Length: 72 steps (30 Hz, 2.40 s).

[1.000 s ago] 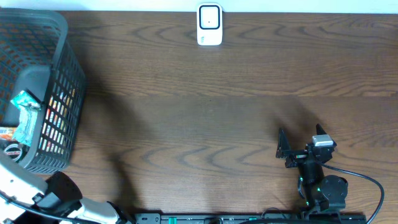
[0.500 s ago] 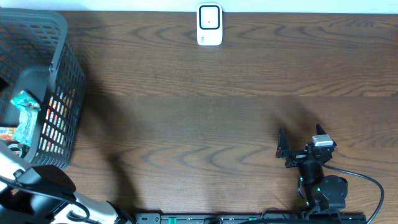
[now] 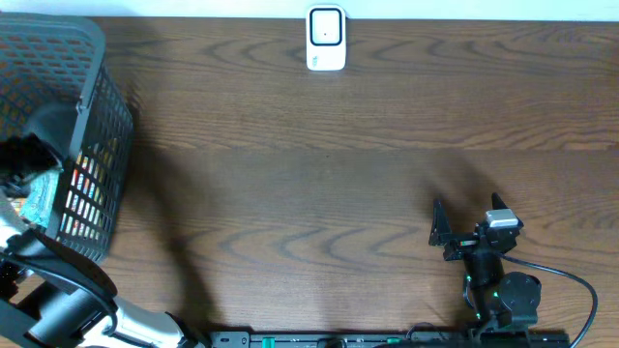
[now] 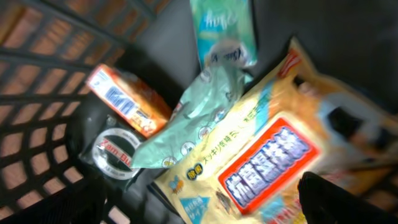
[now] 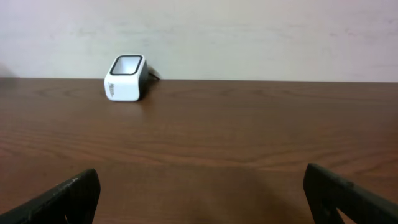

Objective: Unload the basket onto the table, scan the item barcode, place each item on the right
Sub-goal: 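Lower the left gripper into the basket and grasp the green wipes pack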

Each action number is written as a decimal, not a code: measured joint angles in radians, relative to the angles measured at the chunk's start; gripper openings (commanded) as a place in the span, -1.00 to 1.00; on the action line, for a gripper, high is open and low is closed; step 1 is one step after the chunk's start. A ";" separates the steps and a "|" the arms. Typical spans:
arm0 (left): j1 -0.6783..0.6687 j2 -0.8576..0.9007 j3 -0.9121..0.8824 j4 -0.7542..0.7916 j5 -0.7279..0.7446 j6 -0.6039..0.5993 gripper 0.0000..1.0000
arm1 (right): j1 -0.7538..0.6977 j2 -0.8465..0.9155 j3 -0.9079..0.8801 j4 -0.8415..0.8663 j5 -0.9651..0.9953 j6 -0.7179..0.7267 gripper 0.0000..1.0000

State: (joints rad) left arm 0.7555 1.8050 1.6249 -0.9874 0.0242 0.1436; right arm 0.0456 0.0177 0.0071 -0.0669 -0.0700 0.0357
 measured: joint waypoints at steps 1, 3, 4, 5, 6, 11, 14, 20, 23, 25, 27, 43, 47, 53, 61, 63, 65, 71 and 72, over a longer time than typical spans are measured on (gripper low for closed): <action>0.000 0.002 -0.026 0.014 -0.002 0.019 0.96 | 0.000 0.000 0.000 0.000 0.000 0.000 0.98; 0.000 0.002 -0.079 0.059 -0.005 0.061 0.96 | 0.000 0.000 0.000 0.000 0.000 0.000 0.99; 0.000 0.002 -0.099 0.074 -0.005 0.078 0.96 | 0.000 0.000 0.000 0.000 0.000 0.000 0.99; 0.000 0.002 -0.119 0.091 -0.005 0.096 0.96 | 0.000 0.000 0.000 0.000 0.000 0.000 0.99; 0.000 0.002 -0.132 0.106 -0.005 0.109 0.99 | 0.000 0.000 0.000 0.000 0.000 0.000 0.99; 0.000 0.002 -0.153 0.186 -0.005 0.148 0.85 | 0.000 0.000 0.000 0.000 0.000 0.000 0.98; 0.000 0.002 -0.154 0.220 -0.005 0.154 0.85 | 0.000 0.000 0.000 0.000 0.000 0.000 0.99; 0.002 0.002 -0.180 0.270 -0.005 0.164 0.85 | 0.000 0.000 0.000 0.000 0.000 0.000 0.99; 0.008 0.025 -0.194 0.270 -0.005 0.168 0.77 | 0.000 0.000 0.000 0.000 0.000 0.000 0.98; 0.015 0.058 -0.196 0.266 -0.005 0.171 0.68 | 0.000 0.000 0.000 0.000 0.000 0.000 0.99; 0.025 0.099 -0.201 0.264 -0.006 0.168 0.48 | 0.000 0.000 0.000 0.000 0.000 0.000 0.99; 0.041 0.074 -0.211 0.276 -0.021 0.092 -0.70 | 0.000 0.000 0.000 0.000 0.000 0.000 0.98; 0.041 -0.014 -0.213 0.287 -0.019 0.027 -0.70 | 0.000 0.000 0.000 0.000 0.000 0.000 0.99; 0.041 -0.194 -0.213 0.325 0.055 -0.068 -0.85 | 0.000 0.000 0.000 0.000 0.000 0.000 0.99; 0.041 -0.380 -0.213 0.460 0.401 -0.199 -0.85 | 0.000 0.000 0.000 0.000 0.000 0.000 0.99; 0.041 -0.431 -0.213 0.501 0.460 -0.267 -0.85 | 0.000 0.000 0.000 0.000 0.000 0.000 0.99; 0.041 -0.483 -0.213 0.532 0.499 -0.336 -0.85 | 0.000 0.000 0.000 0.000 0.000 0.000 0.98; 0.041 -0.575 -0.212 0.502 0.482 -0.417 0.33 | 0.000 0.000 0.000 0.000 0.000 0.000 0.99; 0.041 -0.570 -0.212 0.478 0.458 -0.418 0.46 | 0.000 0.000 0.000 0.000 0.000 0.000 0.98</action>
State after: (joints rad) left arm 0.7967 1.2350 1.4128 -0.5091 0.4824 -0.2745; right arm 0.0456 0.0177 0.0071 -0.0673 -0.0700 0.0357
